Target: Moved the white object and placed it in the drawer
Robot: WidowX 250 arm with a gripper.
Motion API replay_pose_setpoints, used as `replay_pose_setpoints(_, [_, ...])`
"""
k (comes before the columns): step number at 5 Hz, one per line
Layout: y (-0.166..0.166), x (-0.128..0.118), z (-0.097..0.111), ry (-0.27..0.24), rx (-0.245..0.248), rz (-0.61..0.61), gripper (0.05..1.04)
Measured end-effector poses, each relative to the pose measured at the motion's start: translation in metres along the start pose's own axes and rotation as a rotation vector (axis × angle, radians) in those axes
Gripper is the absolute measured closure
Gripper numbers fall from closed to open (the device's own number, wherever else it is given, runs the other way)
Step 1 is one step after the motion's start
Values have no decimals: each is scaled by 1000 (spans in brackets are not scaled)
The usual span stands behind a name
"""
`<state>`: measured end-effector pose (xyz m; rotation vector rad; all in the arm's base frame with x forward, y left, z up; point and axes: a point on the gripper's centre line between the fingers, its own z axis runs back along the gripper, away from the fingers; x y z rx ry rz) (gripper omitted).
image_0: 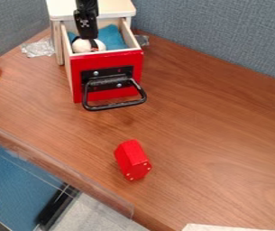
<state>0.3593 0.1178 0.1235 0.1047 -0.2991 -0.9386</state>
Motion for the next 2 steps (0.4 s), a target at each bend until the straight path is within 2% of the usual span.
replay_pose_setpoints(1, [-5,3,15,4,-42,22,79])
replay_pose_setpoints(2, [-25,8,26,71,-173,138,79])
